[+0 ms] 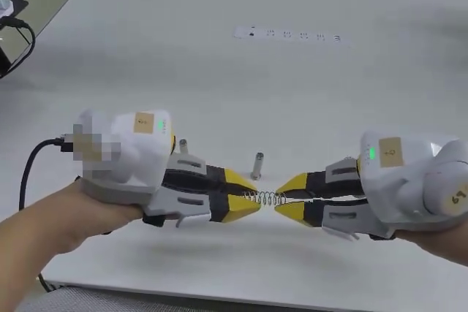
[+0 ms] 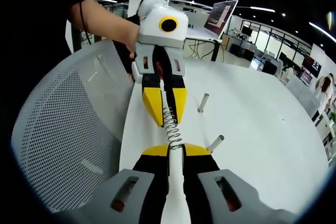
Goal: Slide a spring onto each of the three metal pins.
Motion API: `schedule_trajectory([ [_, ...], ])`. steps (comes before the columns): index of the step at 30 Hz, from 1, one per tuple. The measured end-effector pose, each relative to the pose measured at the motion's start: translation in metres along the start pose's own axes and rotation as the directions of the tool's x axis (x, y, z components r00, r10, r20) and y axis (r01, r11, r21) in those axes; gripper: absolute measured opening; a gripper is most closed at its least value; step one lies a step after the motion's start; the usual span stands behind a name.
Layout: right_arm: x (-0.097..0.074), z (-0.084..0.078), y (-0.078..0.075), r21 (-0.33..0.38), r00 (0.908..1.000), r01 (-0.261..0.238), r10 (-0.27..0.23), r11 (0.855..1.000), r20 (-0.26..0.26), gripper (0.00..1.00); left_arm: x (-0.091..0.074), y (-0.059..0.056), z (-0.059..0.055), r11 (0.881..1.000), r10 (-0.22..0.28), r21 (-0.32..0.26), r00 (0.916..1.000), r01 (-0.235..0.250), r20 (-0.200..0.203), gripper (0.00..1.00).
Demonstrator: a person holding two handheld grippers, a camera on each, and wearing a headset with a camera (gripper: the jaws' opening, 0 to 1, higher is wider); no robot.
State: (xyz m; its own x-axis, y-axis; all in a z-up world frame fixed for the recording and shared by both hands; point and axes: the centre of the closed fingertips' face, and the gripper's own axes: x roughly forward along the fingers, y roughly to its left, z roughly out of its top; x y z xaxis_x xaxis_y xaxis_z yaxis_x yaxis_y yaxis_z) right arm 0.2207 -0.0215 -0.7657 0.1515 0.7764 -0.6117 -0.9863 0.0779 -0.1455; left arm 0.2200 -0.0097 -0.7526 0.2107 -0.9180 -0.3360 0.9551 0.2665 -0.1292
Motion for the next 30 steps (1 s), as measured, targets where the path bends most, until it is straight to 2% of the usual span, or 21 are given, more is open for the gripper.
schedule_trajectory([
  [10, -0.006, 0.008, -0.003, 0.021, 0.9994, -0.007, 0.007, 1.0, 0.033, 0.06, -0.001, 0.0, -0.001, 1.0, -0.001, -0.013, 1.0, 0.001, 0.0, 0.01],
  [16, -0.01, 0.017, -0.002, 0.034, 0.9976, -0.02, 0.017, 0.999, 0.066, 0.06, 0.001, 0.0, -0.003, 1.0, -0.002, -0.003, 0.9999, 0.002, -0.015, 0.01],
  [26, -0.011, 0.031, -0.001, 0.007, 0.9956, -0.027, 0.026, 1.0, 0.09, 0.07, -0.001, 0.002, -0.005, 1.0, 0.006, 0.012, 0.9998, -0.006, -0.021, 0.01],
  [30, -0.01, 0.039, 0.001, 0.021, 0.992, -0.034, 0.031, 0.999, 0.122, 0.08, 0.0, 0.0, -0.006, 1.0, 0.006, 0.026, 0.9996, -0.005, -0.029, 0.01],
])
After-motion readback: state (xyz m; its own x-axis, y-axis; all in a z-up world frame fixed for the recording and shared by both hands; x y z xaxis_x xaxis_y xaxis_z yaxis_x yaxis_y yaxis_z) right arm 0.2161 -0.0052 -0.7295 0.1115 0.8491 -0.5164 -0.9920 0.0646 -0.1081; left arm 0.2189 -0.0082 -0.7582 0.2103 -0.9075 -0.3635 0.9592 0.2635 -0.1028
